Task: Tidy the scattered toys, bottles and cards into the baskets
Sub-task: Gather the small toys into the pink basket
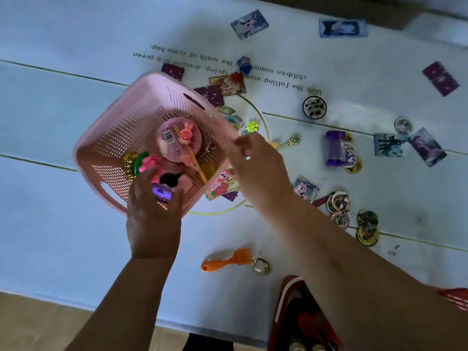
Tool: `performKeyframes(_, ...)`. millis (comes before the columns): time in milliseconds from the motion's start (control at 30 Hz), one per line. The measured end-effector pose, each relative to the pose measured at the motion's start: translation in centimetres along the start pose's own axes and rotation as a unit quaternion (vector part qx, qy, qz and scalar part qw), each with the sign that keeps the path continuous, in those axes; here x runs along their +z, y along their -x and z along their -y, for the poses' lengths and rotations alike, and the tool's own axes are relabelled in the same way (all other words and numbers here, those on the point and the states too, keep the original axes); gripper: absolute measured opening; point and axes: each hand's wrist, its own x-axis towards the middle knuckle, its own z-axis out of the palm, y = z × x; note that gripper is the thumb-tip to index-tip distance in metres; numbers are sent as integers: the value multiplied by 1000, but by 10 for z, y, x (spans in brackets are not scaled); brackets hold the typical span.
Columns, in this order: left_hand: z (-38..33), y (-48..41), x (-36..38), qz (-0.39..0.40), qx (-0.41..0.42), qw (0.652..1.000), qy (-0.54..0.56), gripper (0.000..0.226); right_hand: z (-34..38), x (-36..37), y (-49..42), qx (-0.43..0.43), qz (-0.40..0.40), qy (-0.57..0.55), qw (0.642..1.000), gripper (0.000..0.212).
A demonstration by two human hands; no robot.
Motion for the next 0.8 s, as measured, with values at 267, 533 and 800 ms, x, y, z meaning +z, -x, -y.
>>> performKeyframes(267,0,10,12,-20,146,988,-44,31,-97,2,-14,-58,76,379,920,52)
performKeyframes(533,-48,-16,24,60,252,966,1,23,-98,-34,-42,141,-26,-65,987,20)
performKeyframes(800,-131,-50,90,294,215,926,-95,31,-100,-74,-95,81,-76,153,982,19)
